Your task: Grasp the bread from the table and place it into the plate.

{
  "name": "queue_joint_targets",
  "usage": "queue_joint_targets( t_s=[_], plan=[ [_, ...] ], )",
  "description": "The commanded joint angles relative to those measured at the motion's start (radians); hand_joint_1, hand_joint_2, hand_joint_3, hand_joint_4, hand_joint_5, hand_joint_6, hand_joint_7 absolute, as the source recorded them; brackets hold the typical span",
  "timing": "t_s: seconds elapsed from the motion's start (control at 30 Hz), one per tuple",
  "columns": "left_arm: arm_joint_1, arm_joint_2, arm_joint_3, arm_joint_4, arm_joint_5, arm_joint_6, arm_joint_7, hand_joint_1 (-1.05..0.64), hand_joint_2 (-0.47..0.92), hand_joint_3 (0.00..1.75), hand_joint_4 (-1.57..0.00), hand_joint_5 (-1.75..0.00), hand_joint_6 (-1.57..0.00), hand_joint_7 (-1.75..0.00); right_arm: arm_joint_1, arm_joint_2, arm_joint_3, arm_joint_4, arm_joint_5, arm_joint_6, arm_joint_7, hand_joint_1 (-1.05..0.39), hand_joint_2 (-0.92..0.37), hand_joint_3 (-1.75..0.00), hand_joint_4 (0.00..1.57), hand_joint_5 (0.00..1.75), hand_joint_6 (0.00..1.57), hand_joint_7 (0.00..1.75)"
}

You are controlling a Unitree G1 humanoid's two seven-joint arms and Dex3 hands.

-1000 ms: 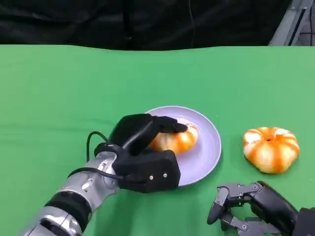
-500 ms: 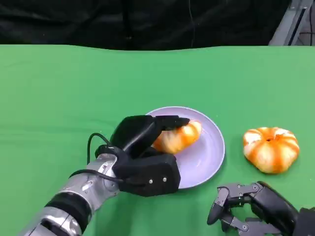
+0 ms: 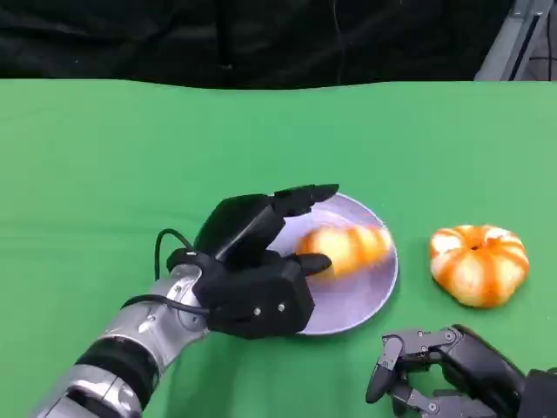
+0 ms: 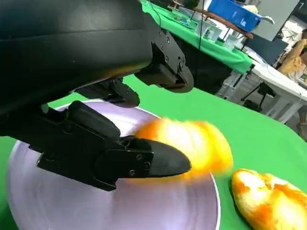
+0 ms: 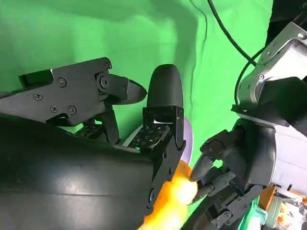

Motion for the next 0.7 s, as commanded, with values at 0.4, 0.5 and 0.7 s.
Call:
queue_joint_targets(
  t_s=[0.4,0.5,0.7],
  plan=[
    [0.024,0.030,0.022,-0.057,-0.024,-0.020,-0.007,-0.90,0.92,0.54,-0.53,-0.01,-0.44,-0.01,-0.009,-0.018,-0.009,0.014,0.015,-0.011,0.008,-0.09,-0.87,-0.55,0.69,1.60,0.76,1.14],
    [0.030,0.031,0.034,-0.064,-0.043,-0.029,-0.017,-0.90,0.92,0.54,-0.53,0.00,-0.44,-0.01,-0.007,-0.019,-0.009,0.010,0.012,-0.006,0.005,-0.10,-0.87,-0.55,0.69,1.59,0.76,1.14],
    [0.054,0.045,0.074,-0.100,-0.077,-0.072,0.003,-0.88,0.92,0.56,-0.53,0.00,-0.43,0.00,-0.007,-0.016,-0.010,0.012,0.022,-0.002,0.011,-0.09,-0.88,-0.53,0.69,1.59,0.77,1.13]
  ],
)
